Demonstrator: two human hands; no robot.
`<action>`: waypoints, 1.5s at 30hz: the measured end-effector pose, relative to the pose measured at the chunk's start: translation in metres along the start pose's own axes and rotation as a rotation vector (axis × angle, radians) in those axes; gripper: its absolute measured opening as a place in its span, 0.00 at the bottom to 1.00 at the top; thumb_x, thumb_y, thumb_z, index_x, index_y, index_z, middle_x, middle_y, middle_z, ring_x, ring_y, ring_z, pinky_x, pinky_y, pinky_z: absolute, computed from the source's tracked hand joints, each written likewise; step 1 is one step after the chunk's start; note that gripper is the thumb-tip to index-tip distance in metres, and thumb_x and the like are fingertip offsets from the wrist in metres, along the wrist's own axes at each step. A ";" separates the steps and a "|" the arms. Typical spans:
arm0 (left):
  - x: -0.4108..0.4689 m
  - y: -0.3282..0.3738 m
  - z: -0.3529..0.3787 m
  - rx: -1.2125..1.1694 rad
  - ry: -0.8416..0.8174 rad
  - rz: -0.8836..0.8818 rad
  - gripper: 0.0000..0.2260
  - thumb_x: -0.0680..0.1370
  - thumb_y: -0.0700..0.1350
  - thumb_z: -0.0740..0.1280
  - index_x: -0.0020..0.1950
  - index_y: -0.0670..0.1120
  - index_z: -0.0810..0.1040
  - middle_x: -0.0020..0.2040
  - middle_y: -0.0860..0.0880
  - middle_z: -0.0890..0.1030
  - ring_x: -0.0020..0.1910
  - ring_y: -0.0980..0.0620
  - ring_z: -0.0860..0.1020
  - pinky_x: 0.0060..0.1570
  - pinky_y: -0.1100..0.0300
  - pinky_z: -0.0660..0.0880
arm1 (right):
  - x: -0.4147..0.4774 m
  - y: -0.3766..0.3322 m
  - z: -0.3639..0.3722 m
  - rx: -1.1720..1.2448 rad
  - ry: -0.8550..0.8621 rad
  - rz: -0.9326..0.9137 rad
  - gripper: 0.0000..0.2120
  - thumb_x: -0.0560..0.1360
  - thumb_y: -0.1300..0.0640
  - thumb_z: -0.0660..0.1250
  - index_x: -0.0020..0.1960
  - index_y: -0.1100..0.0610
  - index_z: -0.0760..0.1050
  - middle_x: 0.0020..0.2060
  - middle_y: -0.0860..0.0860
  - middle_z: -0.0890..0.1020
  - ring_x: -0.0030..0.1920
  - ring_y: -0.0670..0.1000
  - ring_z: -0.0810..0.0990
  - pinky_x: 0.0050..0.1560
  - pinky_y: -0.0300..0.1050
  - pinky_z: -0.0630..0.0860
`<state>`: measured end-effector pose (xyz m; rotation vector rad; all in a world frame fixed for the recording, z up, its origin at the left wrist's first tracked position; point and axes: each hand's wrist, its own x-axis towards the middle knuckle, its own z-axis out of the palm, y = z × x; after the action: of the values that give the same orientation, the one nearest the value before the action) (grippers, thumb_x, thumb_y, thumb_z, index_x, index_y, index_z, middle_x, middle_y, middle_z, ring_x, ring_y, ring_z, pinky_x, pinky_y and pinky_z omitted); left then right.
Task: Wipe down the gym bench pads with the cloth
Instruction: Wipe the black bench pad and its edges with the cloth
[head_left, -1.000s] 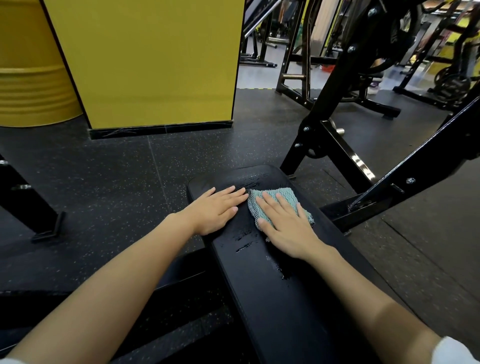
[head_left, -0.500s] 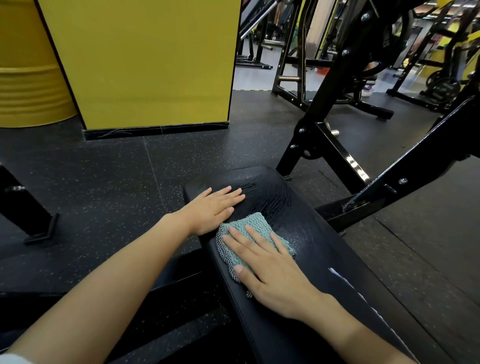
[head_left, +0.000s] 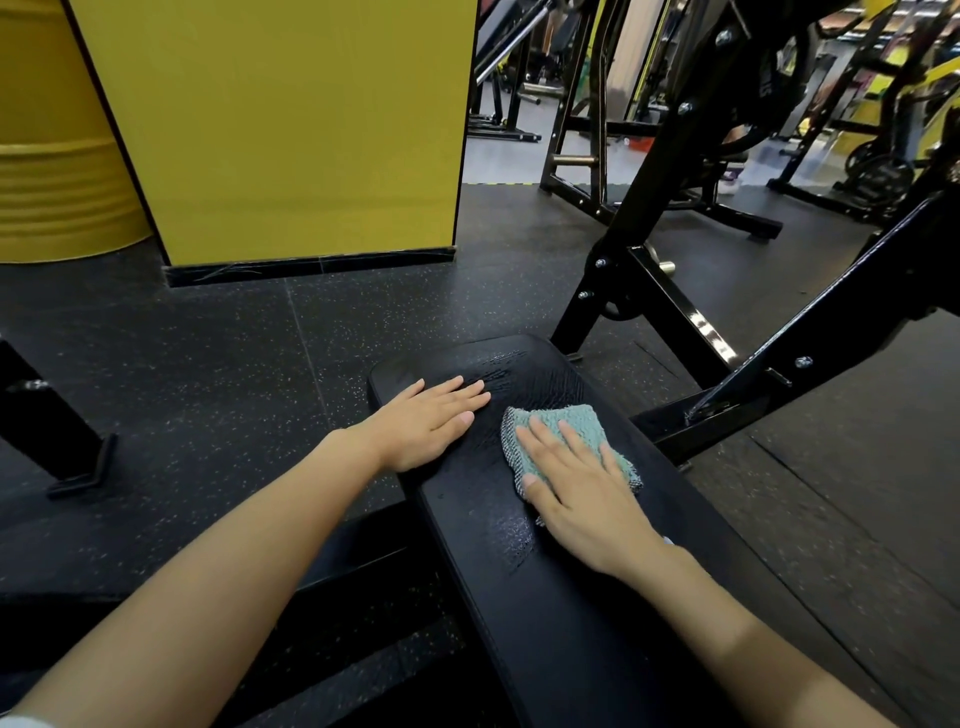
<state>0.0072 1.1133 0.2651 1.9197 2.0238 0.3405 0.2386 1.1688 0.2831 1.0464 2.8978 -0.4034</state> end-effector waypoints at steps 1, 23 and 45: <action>0.000 0.000 0.000 -0.013 0.002 -0.002 0.21 0.86 0.50 0.46 0.80 0.56 0.54 0.80 0.61 0.51 0.79 0.60 0.45 0.75 0.54 0.39 | -0.003 -0.005 0.002 0.004 -0.005 -0.023 0.26 0.83 0.42 0.43 0.80 0.41 0.43 0.79 0.37 0.44 0.79 0.44 0.38 0.76 0.51 0.35; -0.002 -0.001 0.005 -0.006 0.039 -0.019 0.21 0.86 0.52 0.45 0.80 0.59 0.53 0.79 0.63 0.51 0.78 0.63 0.45 0.75 0.57 0.38 | 0.000 0.034 -0.006 -0.016 0.021 0.020 0.24 0.84 0.43 0.45 0.79 0.38 0.45 0.78 0.35 0.45 0.78 0.41 0.40 0.75 0.46 0.37; -0.001 0.006 0.004 0.132 0.029 -0.054 0.21 0.86 0.52 0.46 0.80 0.59 0.49 0.80 0.62 0.48 0.79 0.60 0.44 0.76 0.54 0.40 | -0.035 -0.011 0.011 -0.025 -0.038 -0.259 0.31 0.74 0.34 0.34 0.77 0.34 0.42 0.76 0.31 0.41 0.75 0.35 0.34 0.72 0.38 0.31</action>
<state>0.0146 1.1128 0.2641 1.9420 2.1624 0.2279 0.2580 1.1356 0.2796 0.6523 3.0027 -0.3897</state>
